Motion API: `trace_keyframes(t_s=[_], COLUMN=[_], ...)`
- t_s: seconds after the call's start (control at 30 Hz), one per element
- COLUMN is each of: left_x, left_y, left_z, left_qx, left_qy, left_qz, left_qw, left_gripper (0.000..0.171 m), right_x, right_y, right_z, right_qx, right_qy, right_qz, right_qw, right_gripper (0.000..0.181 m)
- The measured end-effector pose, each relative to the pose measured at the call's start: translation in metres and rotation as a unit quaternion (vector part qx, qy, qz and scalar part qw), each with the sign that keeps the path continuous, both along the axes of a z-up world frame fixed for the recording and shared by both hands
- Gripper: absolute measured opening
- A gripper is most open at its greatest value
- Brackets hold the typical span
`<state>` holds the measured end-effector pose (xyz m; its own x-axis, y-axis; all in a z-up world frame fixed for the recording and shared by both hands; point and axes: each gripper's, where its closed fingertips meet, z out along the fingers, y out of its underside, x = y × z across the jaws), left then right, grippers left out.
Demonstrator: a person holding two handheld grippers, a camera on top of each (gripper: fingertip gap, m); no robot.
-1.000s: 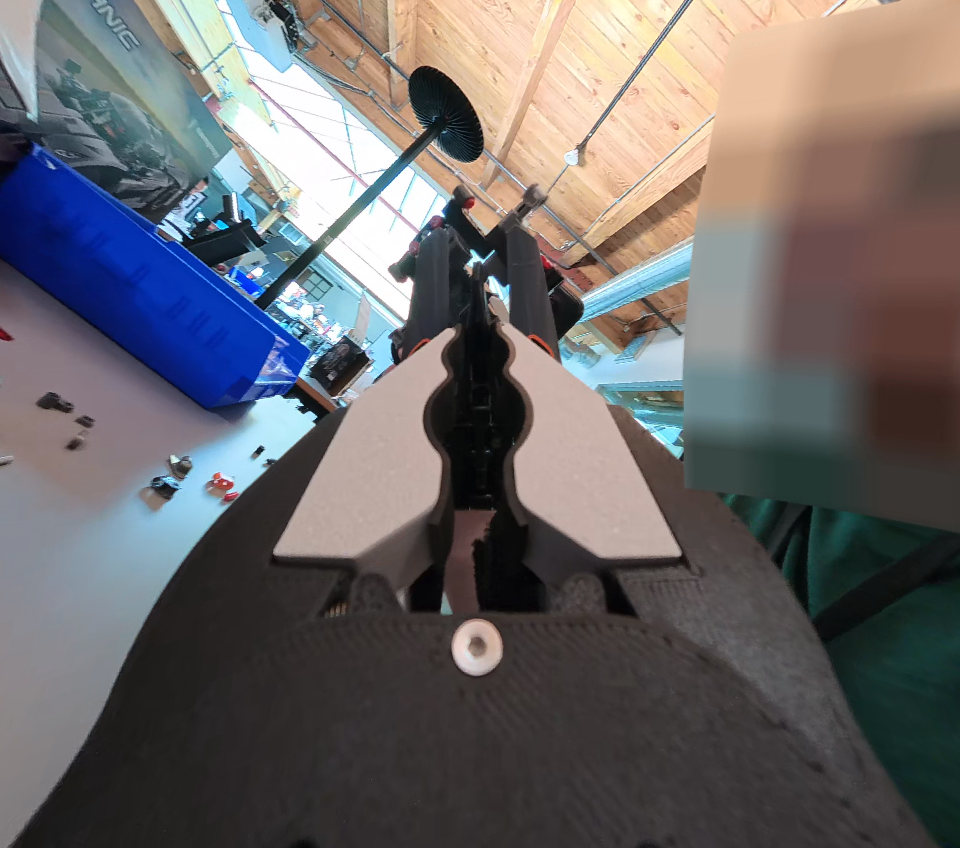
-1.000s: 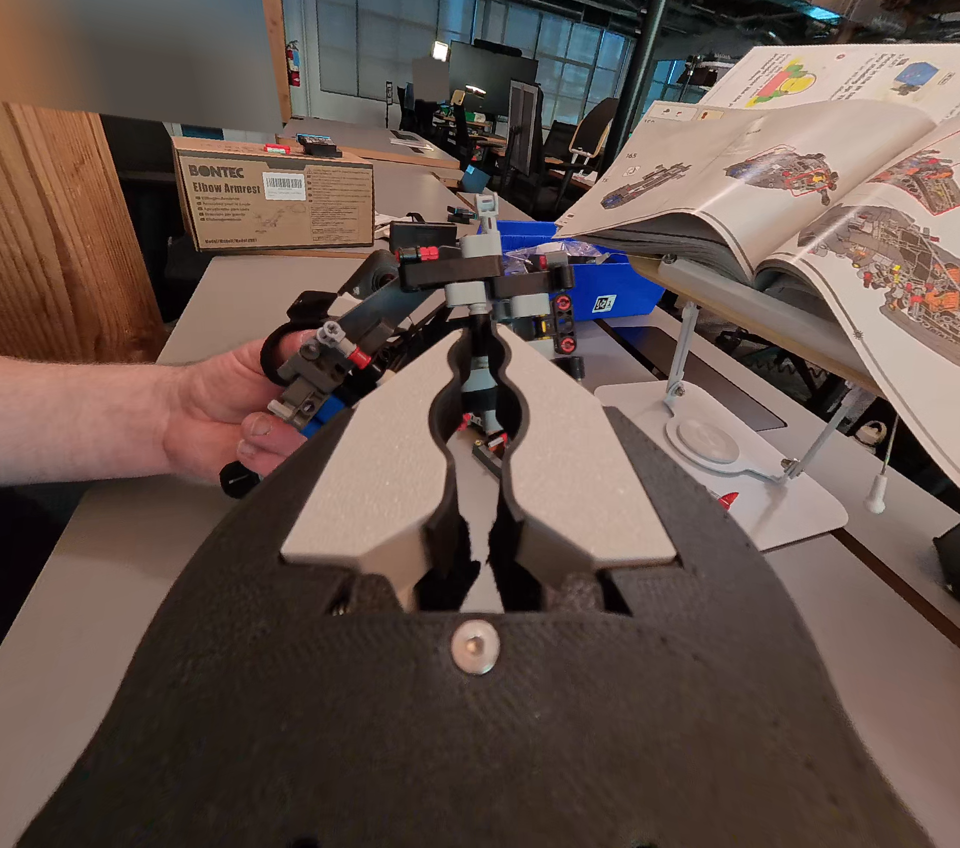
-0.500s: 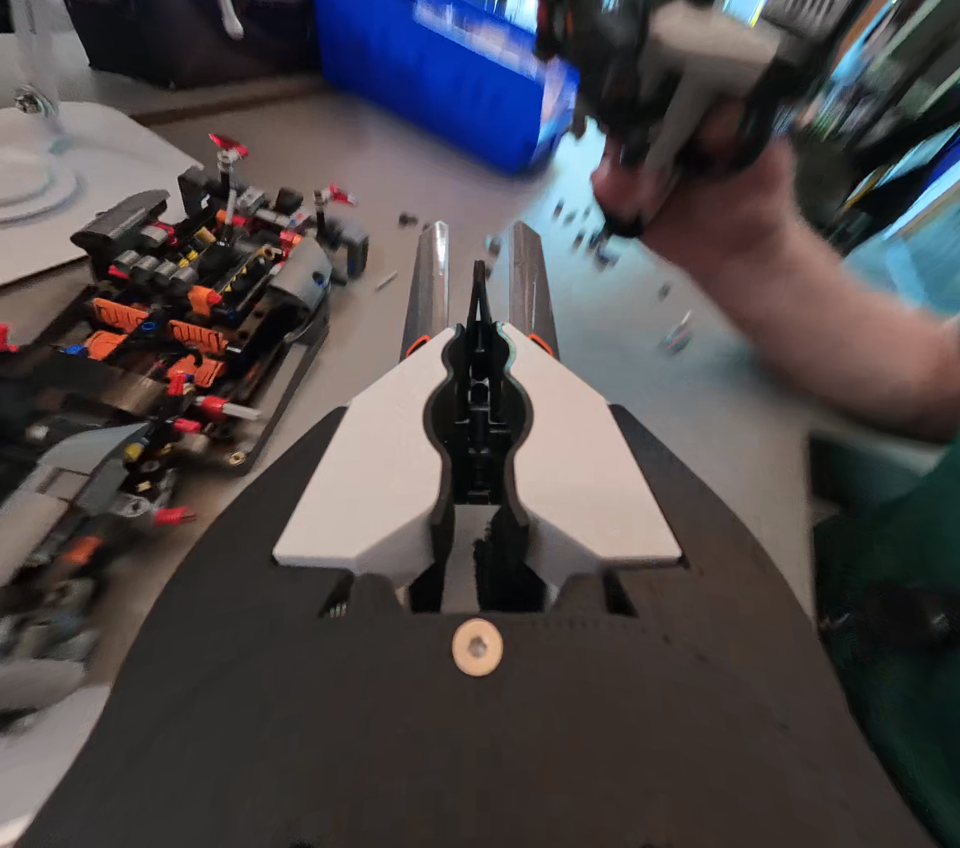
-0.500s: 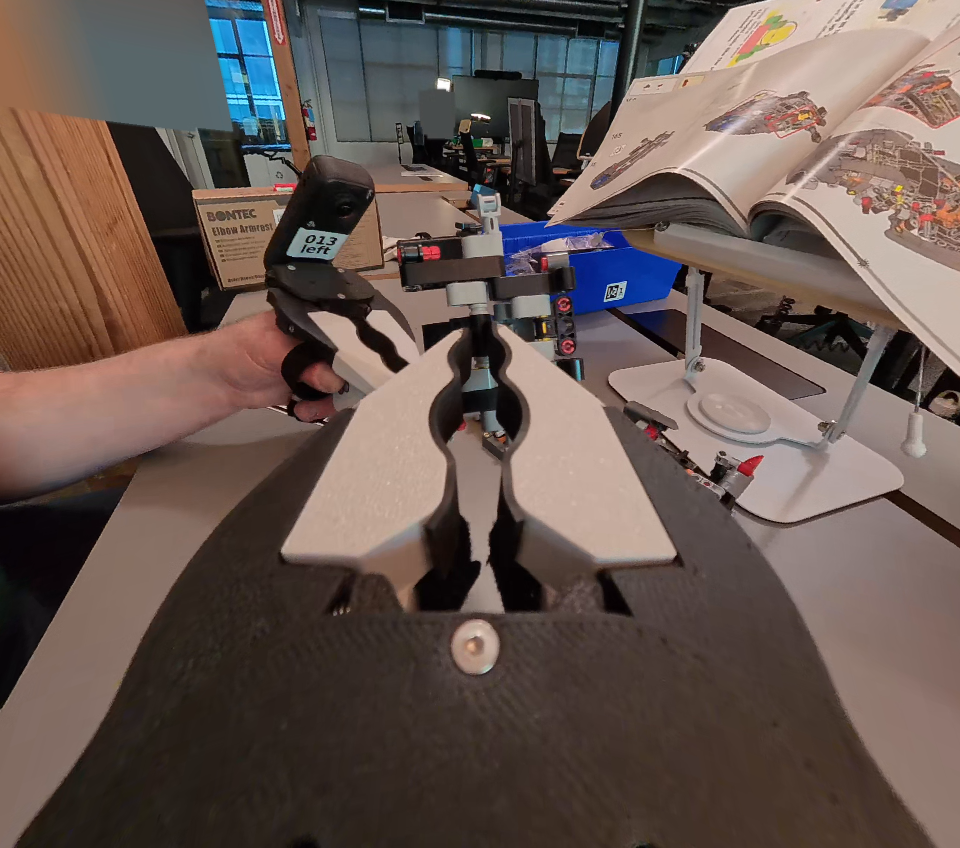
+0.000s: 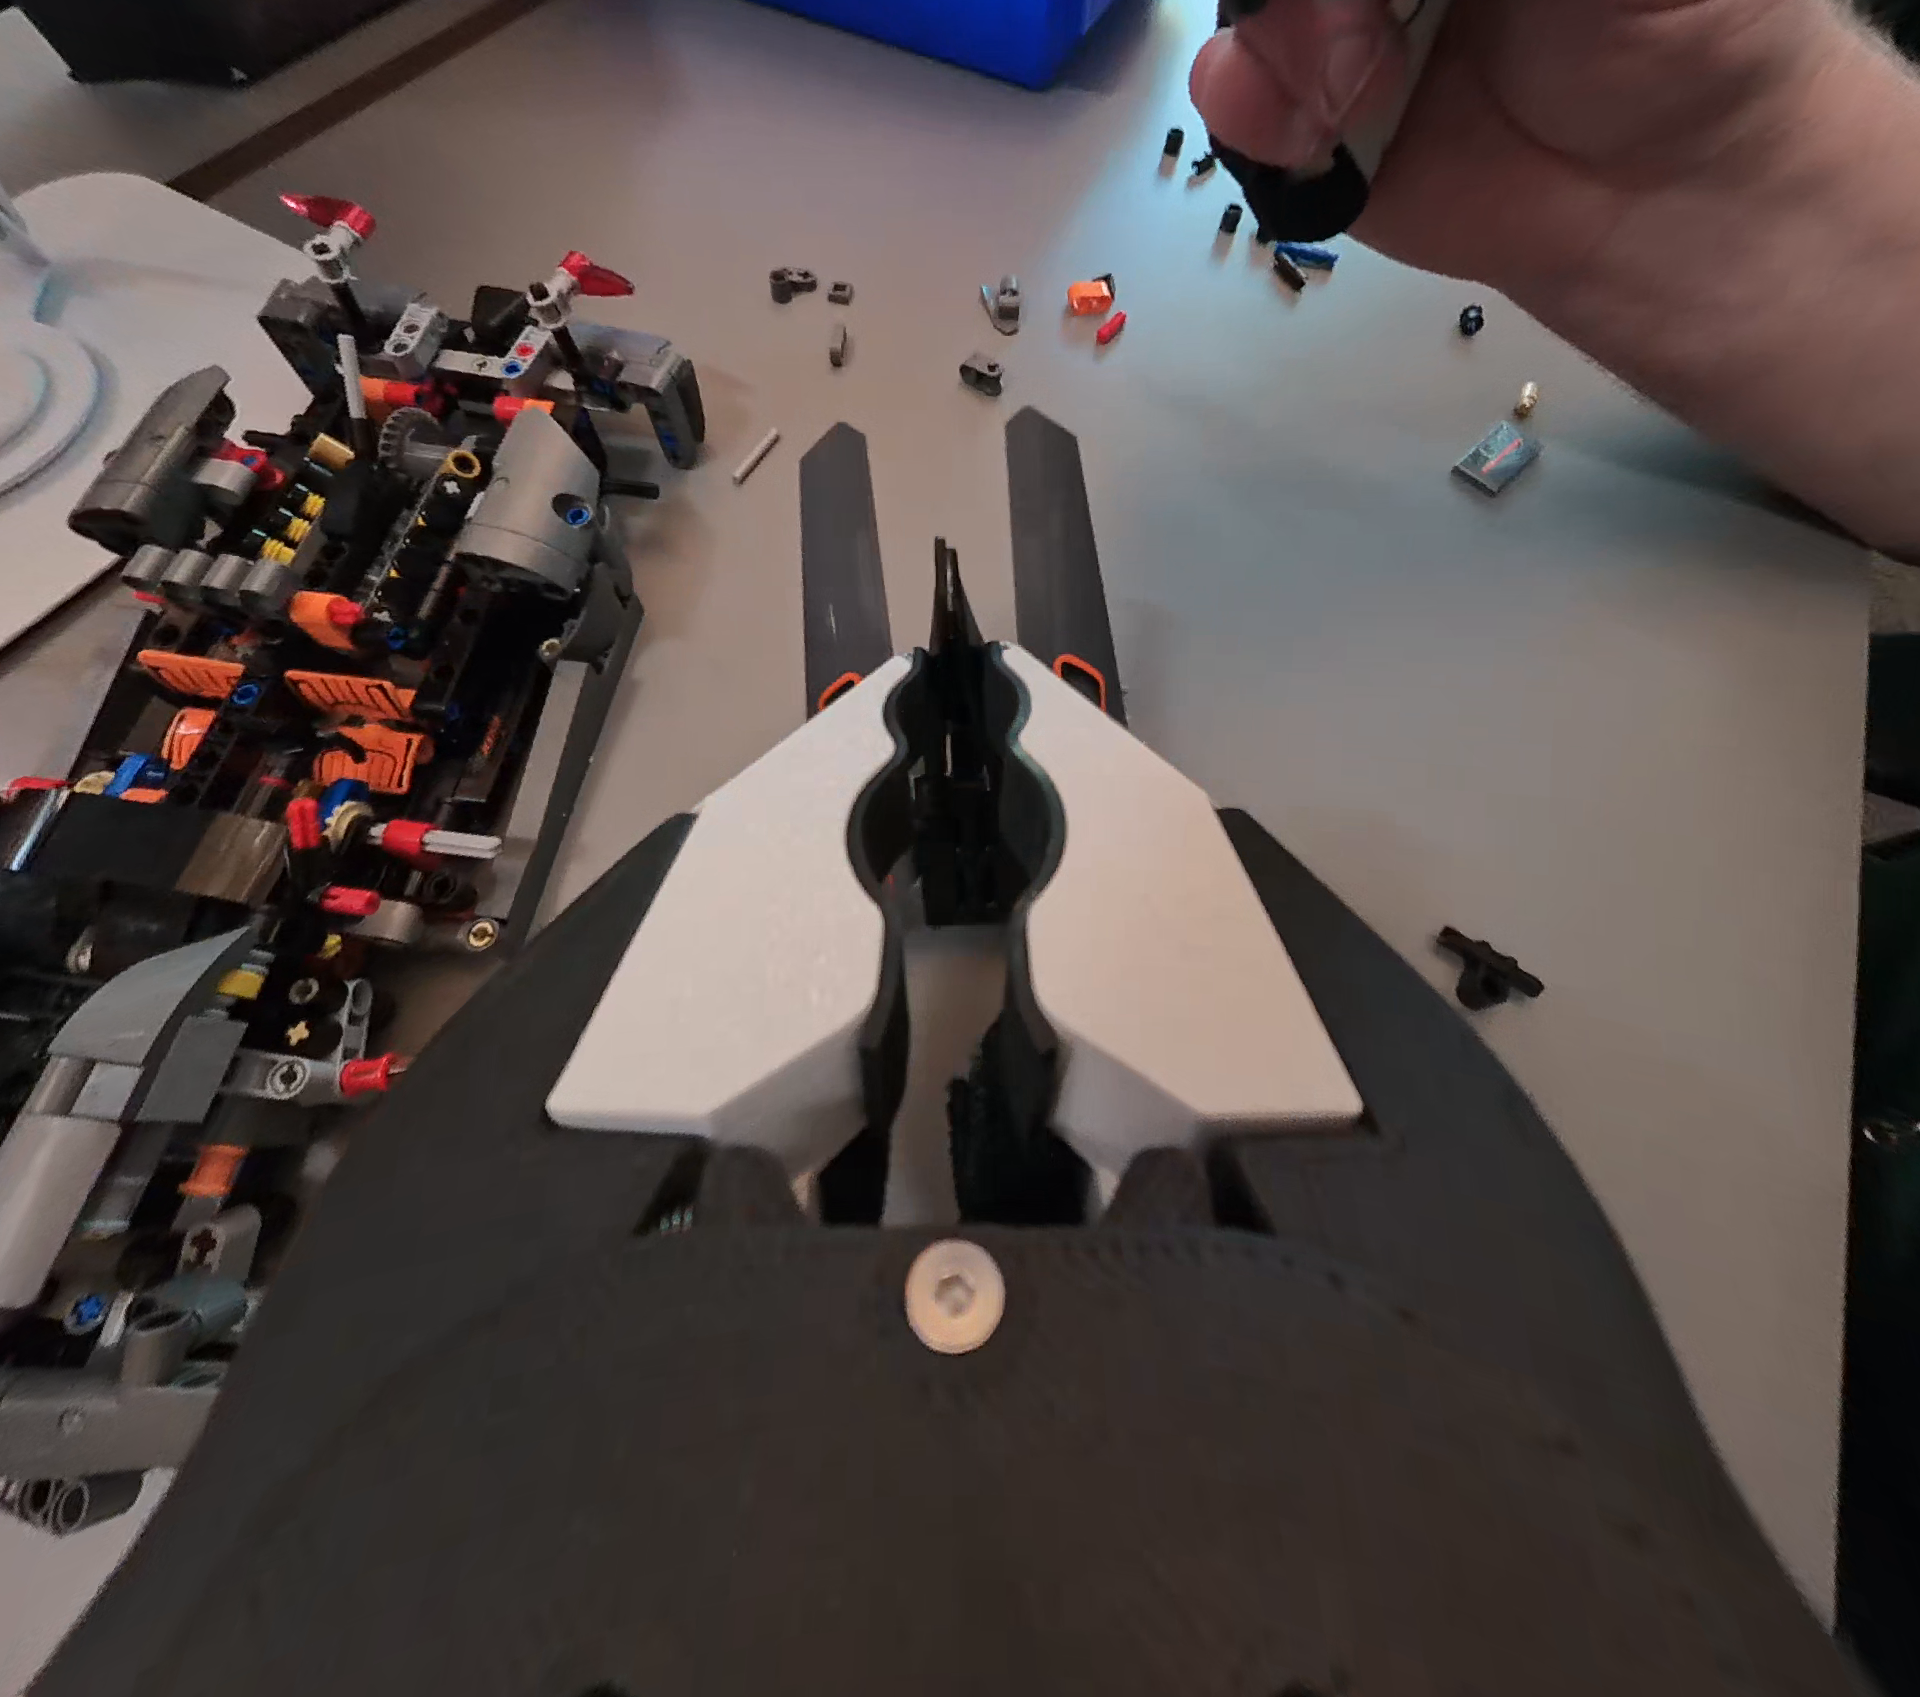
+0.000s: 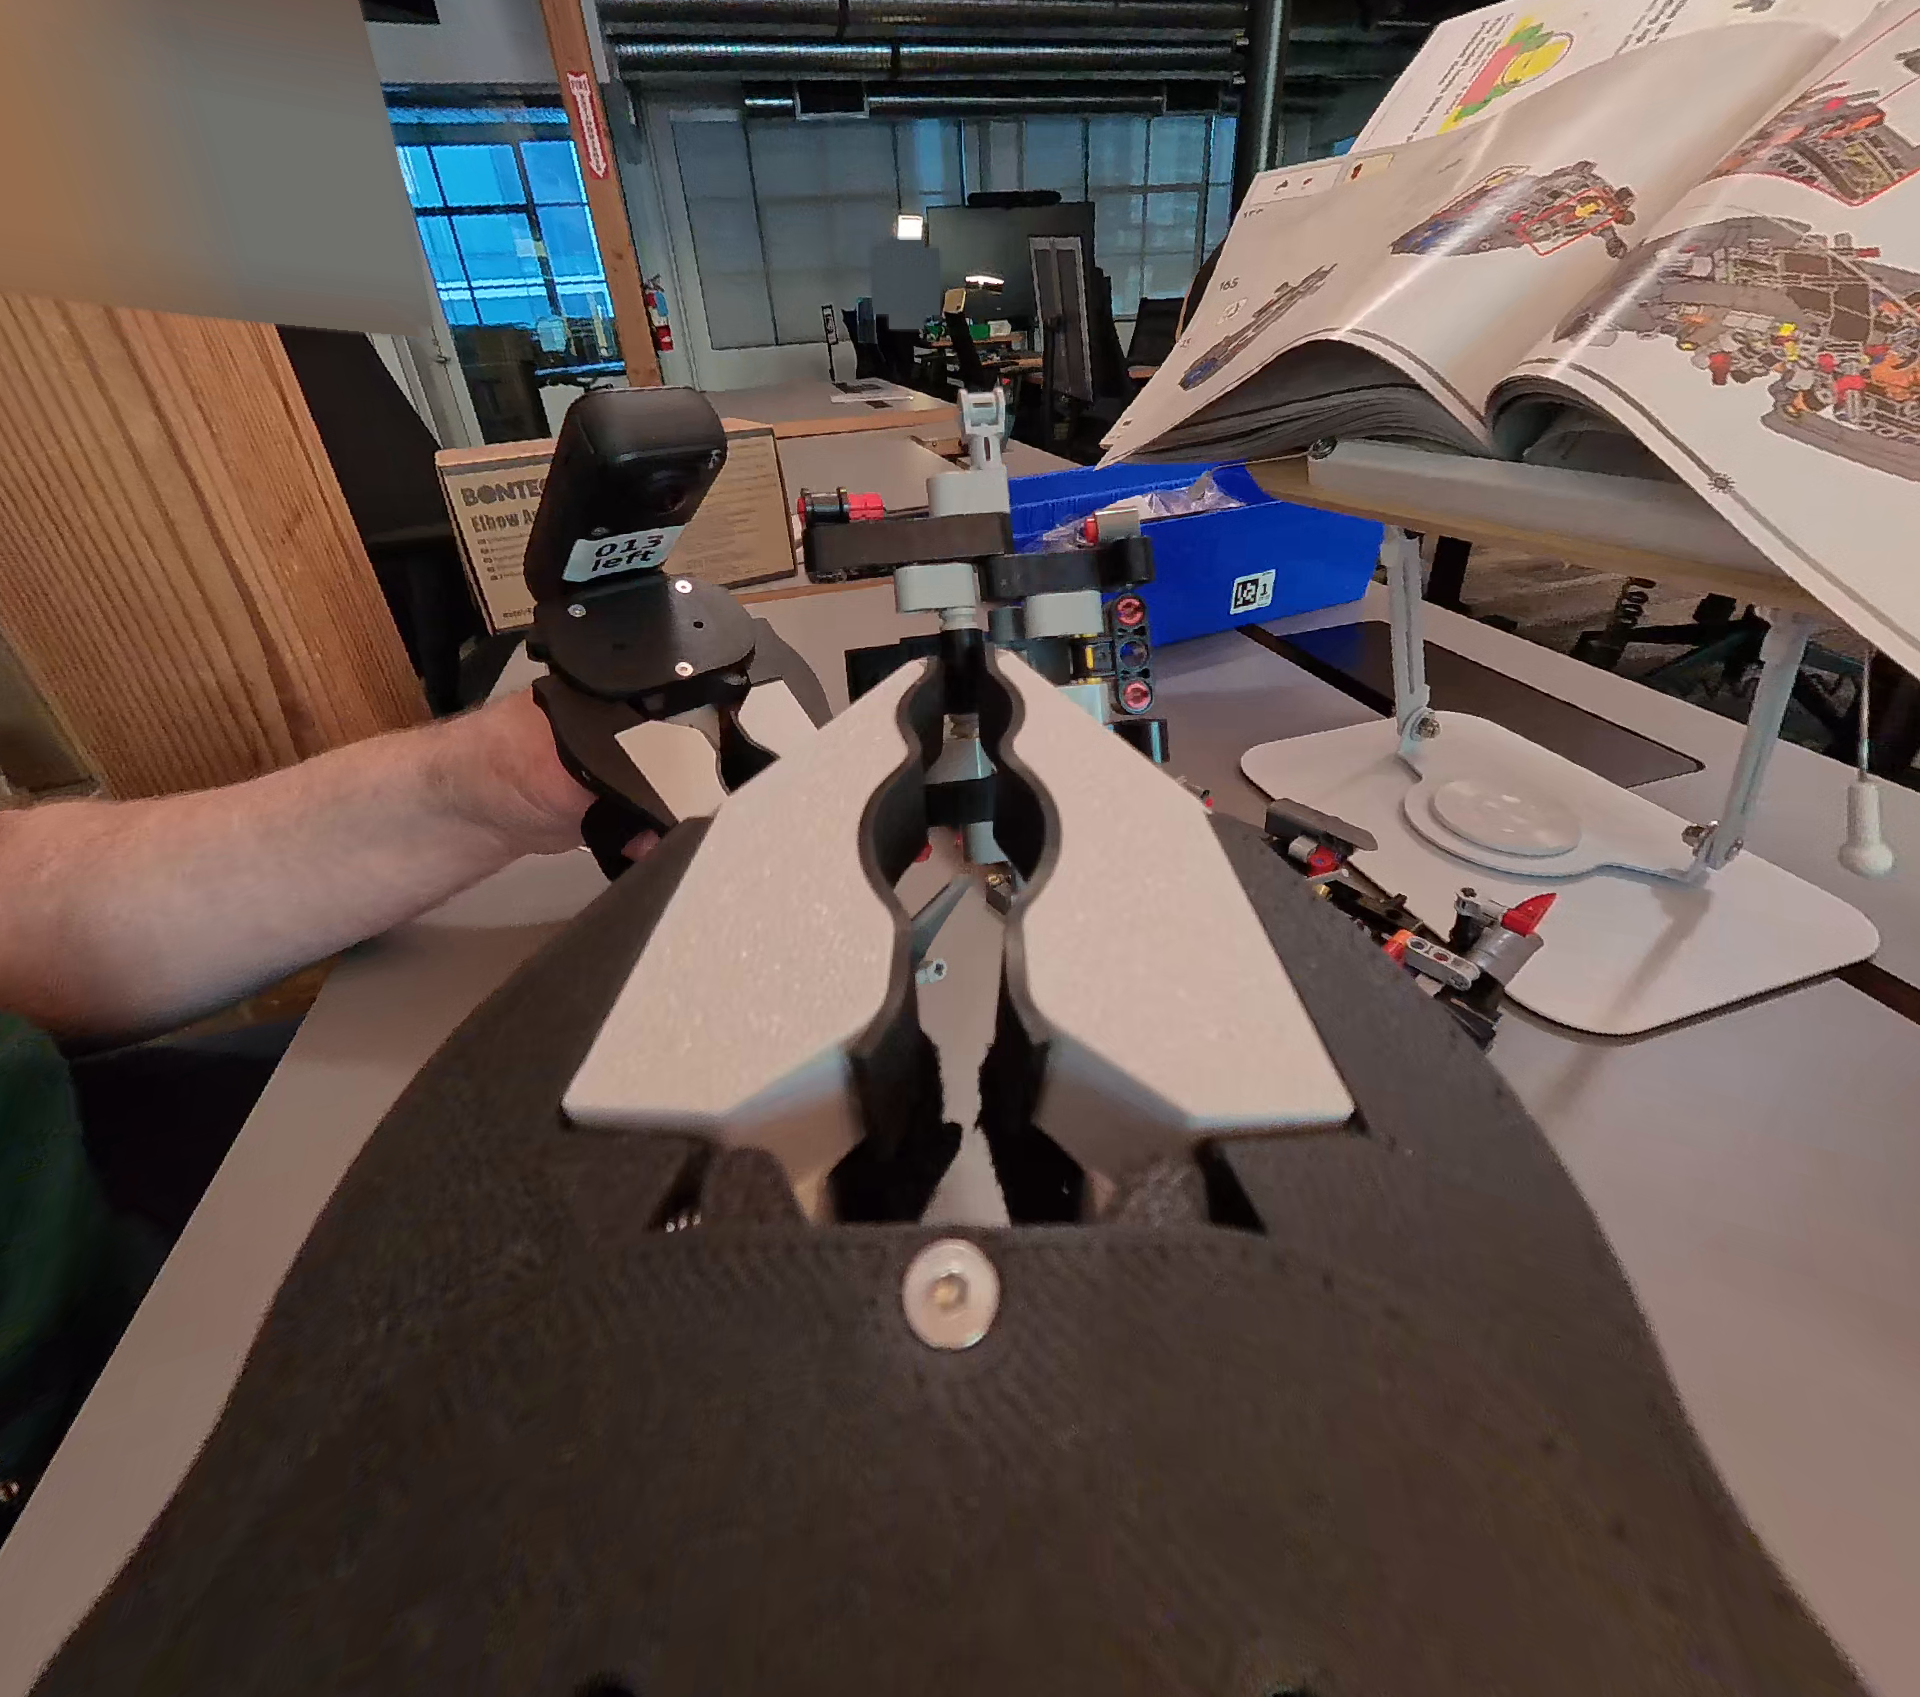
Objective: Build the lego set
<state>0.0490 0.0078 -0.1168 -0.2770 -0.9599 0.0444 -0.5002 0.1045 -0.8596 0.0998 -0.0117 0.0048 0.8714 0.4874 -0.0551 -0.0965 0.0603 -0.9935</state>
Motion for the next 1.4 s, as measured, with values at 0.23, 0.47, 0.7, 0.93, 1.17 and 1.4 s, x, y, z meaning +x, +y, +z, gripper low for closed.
trace_keyframes(t_s=[0.23,0.47,0.7,0.93,1.17,1.4], left_x=[0.002,0.004,0.005,0.007,0.01,0.012], left_y=[-0.003,-0.006,-0.008,-0.01,-0.016,-0.018], left_z=[-0.002,-0.003,-0.004,-0.004,-0.005,-0.006], left_qx=[0.006,0.011,0.013,0.013,0.019,0.023], left_qy=[0.006,0.006,0.003,0.001,0.002,0.002], left_qz=[-0.008,-0.014,-0.017,-0.021,-0.03,-0.033], left_qw=[1.0,1.0,1.0,1.0,0.999,0.999], left_gripper=[0.007,0.008,0.007,0.008,0.008,0.008], right_x=[0.003,0.003,0.004,0.005,0.007,0.007], right_y=[-0.001,0.0,-0.001,-0.001,-0.001,-0.001], right_z=[0.0,-0.003,-0.003,-0.003,-0.004,-0.002], right_qx=[0.001,-0.002,-0.003,-0.003,-0.003,-0.001], right_qy=[0.007,0.007,0.01,0.014,0.016,0.018], right_qz=[0.002,0.003,0.005,0.006,0.006,0.007], right_qw=[1.0,1.0,1.0,1.0,1.0,1.0], right_gripper=[0.004,0.004,0.004,0.004,0.004,0.003])
